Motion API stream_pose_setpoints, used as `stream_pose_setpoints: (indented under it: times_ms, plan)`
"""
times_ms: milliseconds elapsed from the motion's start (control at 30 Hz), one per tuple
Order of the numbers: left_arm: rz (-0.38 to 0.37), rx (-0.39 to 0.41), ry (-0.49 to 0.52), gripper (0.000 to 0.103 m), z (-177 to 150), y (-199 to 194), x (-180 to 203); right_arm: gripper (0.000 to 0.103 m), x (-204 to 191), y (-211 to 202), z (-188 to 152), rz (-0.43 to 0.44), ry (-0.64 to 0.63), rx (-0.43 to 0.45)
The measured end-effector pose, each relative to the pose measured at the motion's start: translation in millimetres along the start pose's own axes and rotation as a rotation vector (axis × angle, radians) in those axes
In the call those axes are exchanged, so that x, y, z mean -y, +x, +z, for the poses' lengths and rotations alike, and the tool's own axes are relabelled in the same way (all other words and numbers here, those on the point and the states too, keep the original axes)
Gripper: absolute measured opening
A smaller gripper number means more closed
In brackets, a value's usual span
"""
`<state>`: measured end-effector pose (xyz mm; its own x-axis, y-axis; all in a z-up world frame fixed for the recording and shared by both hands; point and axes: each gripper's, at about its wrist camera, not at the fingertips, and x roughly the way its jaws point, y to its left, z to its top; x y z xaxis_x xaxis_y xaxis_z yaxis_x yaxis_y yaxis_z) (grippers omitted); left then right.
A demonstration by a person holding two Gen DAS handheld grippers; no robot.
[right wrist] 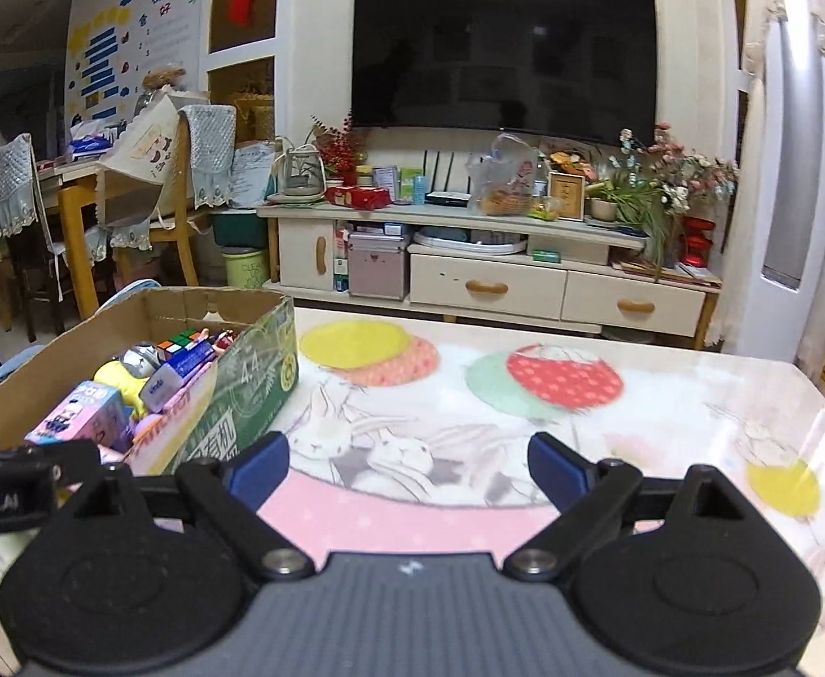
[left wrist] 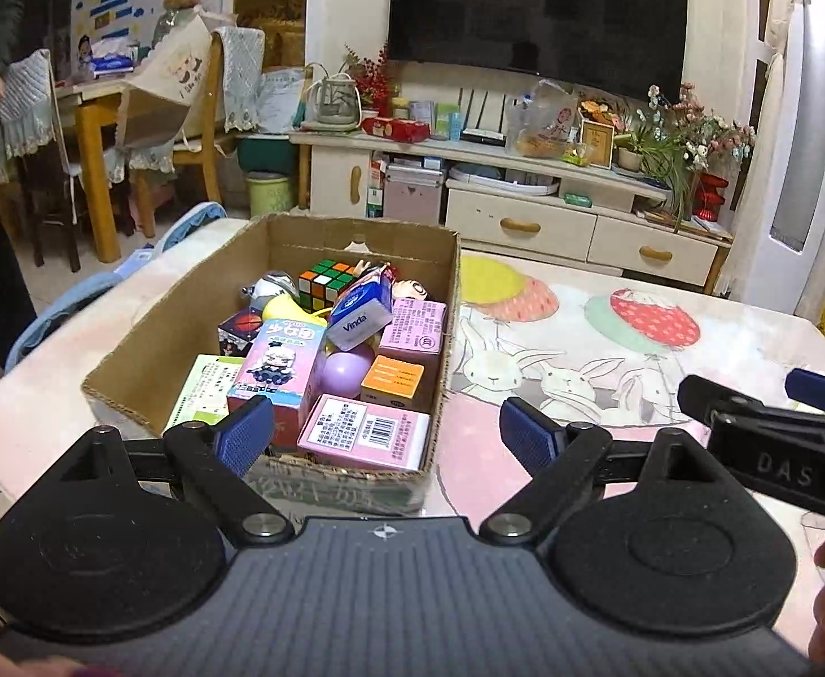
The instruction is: Organize rigid objects
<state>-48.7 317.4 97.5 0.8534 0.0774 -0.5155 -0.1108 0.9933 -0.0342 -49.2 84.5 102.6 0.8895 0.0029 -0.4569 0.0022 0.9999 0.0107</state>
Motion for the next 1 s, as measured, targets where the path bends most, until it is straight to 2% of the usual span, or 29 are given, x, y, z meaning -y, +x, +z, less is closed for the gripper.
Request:
stream_pose_setpoints:
  times_ms: [167, 400, 733, 1000]
  plan:
    - [0.013, 0.028, 0.031, 0.103, -4, -24, 6, 0.097, 2, -25, -4, -0.008, 0.011, 0.023]
    - [0.009, 0.058, 0.075, 0.103, -11, -50, 6, 0.097, -2, -50, -14, 0.015, 0.01, 0.028]
    - [0.017, 0.106, 0.09, 0.103, -14, -66, -4, 0.097, -14, -73, -18, 0.02, 0.02, 0.063]
    - [0.035, 0.114, 0.084, 0.103, -19, -71, -9, 0.098, -30, -81, -19, 0.031, -0.001, 0.081]
